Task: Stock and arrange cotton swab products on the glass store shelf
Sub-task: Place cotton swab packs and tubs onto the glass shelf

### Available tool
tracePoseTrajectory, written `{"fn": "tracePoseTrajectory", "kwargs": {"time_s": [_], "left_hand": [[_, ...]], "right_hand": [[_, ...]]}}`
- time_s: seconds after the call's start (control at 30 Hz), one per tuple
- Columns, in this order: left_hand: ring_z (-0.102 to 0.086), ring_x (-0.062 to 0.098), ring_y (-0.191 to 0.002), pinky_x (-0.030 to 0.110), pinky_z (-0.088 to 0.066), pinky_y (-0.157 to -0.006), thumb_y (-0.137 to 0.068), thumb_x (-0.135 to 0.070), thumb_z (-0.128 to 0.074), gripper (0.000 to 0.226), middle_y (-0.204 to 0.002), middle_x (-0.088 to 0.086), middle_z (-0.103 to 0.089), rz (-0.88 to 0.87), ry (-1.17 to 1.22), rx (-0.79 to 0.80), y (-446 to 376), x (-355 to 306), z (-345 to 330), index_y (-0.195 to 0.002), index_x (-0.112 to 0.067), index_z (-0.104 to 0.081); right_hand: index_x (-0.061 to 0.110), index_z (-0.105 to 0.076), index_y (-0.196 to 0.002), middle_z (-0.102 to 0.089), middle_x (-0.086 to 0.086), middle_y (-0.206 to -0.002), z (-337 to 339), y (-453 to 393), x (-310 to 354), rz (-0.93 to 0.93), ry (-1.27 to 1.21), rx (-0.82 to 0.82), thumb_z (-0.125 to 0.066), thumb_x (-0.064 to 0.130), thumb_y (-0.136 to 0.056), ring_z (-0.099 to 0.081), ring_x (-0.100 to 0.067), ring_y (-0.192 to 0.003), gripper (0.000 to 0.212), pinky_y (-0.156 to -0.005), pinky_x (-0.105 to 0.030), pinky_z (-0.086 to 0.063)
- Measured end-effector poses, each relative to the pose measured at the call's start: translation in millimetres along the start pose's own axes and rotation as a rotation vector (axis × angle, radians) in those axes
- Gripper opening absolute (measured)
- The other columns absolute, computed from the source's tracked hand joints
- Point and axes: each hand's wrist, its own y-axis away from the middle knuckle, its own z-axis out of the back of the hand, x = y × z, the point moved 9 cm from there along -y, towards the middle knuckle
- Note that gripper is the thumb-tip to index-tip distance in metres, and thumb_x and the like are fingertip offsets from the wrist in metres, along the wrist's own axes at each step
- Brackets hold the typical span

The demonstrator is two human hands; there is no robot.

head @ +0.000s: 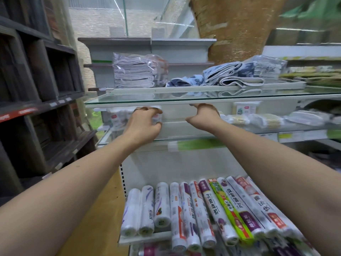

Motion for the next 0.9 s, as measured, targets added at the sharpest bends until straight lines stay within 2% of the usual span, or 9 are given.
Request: {"fn": "tracePoseTrajectory", "kwargs": {"time_s": [0.1,0.17,0.37,0.53,0.73,0.9], "left_hand": [[-0.048,0.03,-0.131,0.035,-0.039,-0.109,-0.088,-0.023,-0.067,0.042,-0.133,0.005,-0.064,-0.016,0.009,0.017,-6,-31,-21,-0.13,-0.021,-0.066],[-0.047,0.03,-0.129,0.036,-0.04,-0.106,-0.089,-0.026,-0.066,0.042,-0.133,0.004,-0.065,-0.028,0.004,0.022,-10,-55,-35,-0.131,-0.023,-0.065],[-0.049,0.03,-0.128,0.043,-0.043,-0.105,-0.09,-0.031,-0.063,0.043,-0.135,0.004,-0.063,-0.033,0.013,0.026,-22,-133,-76,-0.133,-0.025,-0.063],[-0.052,0.032,-0.122,0.038,-0.043,-0.096,-0.091,-0.028,-0.063,0.041,-0.13,0.006,-0.065,-0.031,0.013,0.015,-29,-194,-109,-0.132,-0.025,-0.064],[-0.049,0.029,-0.126,0.038,-0.04,-0.097,-0.093,-0.029,-0.063,0.042,-0.132,0.004,-0.063,-0.069,0.049,0.054,-43,-254,-145,-0.135,-0.026,-0.062],[-0.05,0.028,-0.123,0.035,-0.04,-0.095,-0.092,-0.03,-0.063,0.043,-0.128,0.005,-0.064,-0.098,0.079,0.092,-53,-276,-166,-0.134,-0.025,-0.063]], "right_hand": [[0.03,-0.045,-0.147,-0.056,-0.005,-0.142,18,6,-38,-0.009,0.021,-0.015,-0.065,0.043,-0.081,-0.045,-0.028,-0.136,0.069,-0.109,-0.035,-0.042],[0.029,-0.045,-0.147,-0.053,-0.005,-0.146,30,10,-65,-0.01,0.037,-0.016,-0.064,0.044,-0.083,-0.042,-0.029,-0.138,0.068,-0.112,-0.039,-0.039],[0.028,-0.044,-0.148,-0.049,-0.012,-0.147,74,18,-145,0.001,0.168,-0.027,-0.063,0.049,-0.086,-0.041,-0.035,-0.137,0.068,-0.111,-0.041,-0.036],[0.028,-0.045,-0.146,-0.051,-0.013,-0.142,109,23,-211,-0.031,0.169,-0.025,-0.061,0.053,-0.086,-0.042,-0.036,-0.133,0.067,-0.109,-0.043,-0.037],[0.026,-0.045,-0.147,-0.05,-0.014,-0.142,143,25,-269,-0.088,0.116,-0.063,-0.058,0.054,-0.087,-0.041,-0.035,-0.134,0.067,-0.109,-0.046,-0.037],[0.027,-0.046,-0.146,-0.05,-0.013,-0.144,152,22,-298,-0.134,0.09,-0.082,-0.057,0.058,-0.088,-0.042,-0.034,-0.135,0.067,-0.108,-0.047,-0.039]]}}
